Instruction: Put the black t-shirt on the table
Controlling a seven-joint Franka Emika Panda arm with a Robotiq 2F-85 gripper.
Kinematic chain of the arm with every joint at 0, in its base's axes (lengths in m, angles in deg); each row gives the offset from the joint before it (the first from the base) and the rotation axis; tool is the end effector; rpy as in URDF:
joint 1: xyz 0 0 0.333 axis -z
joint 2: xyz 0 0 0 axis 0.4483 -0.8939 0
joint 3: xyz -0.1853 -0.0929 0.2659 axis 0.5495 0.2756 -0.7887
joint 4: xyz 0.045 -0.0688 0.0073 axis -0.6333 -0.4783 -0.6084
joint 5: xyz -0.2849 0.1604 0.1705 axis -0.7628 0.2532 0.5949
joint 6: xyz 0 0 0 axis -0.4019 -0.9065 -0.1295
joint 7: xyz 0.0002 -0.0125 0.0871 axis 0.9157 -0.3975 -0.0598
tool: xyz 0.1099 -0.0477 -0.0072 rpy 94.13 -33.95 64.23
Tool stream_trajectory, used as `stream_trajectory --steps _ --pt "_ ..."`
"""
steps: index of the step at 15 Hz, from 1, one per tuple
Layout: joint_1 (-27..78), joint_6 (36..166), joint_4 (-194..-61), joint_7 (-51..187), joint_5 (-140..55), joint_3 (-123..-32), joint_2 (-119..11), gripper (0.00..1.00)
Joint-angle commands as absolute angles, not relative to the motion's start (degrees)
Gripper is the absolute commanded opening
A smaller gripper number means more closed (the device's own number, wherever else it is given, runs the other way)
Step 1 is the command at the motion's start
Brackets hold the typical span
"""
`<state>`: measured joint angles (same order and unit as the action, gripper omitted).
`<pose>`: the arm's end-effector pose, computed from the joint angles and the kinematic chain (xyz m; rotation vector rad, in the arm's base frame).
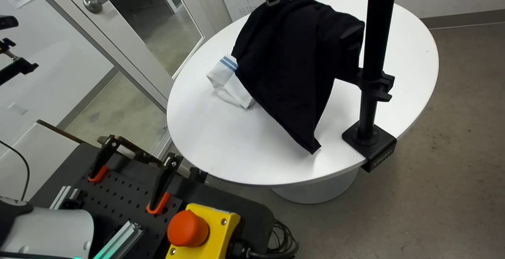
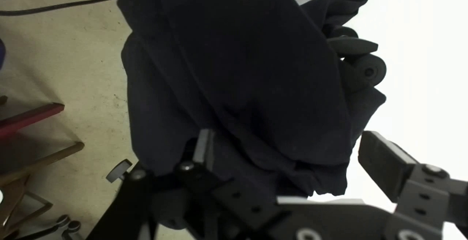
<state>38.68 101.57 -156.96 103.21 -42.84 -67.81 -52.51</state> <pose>0.5016 -0.2420 0.3166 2.5912 -1.5964 -0.0122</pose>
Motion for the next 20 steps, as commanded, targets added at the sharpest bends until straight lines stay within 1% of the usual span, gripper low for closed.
stream_trajectory --steps 1,7,8,9,10,11,12,13,17,18,20 --pt "37.3 104.6 -158.0 106.0 -43.3 -66.2 -53.6 1.00" --pt "36.8 106.2 -158.9 108.2 -43.6 -65.1 -54.8 1.00" --pt "36.7 106.2 -159.0 108.5 -43.6 -65.0 -54.9 0.98" --pt "36.6 106.2 -159.0 108.6 -43.7 -64.9 -55.0 0.84" --pt "36.5 106.1 -159.2 108.8 -43.6 -64.8 -55.0 0.73" --pt "36.4 106.1 -159.3 109.0 -43.5 -64.8 -55.0 0.69" --pt "36.4 105.9 -159.2 109.1 -43.4 -64.8 -55.0 0.62" --pt "36.4 105.8 -159.3 109.1 -43.2 -64.9 -54.9 0.53" --pt "36.4 105.7 -159.1 109.3 -42.7 -65.0 -54.6 0.24" --pt "36.5 105.6 -159.1 109.4 -42.5 -65.0 -54.6 0.16" --pt "36.7 105.1 -158.8 109.4 -41.8 -65.2 -54.4 0.01"
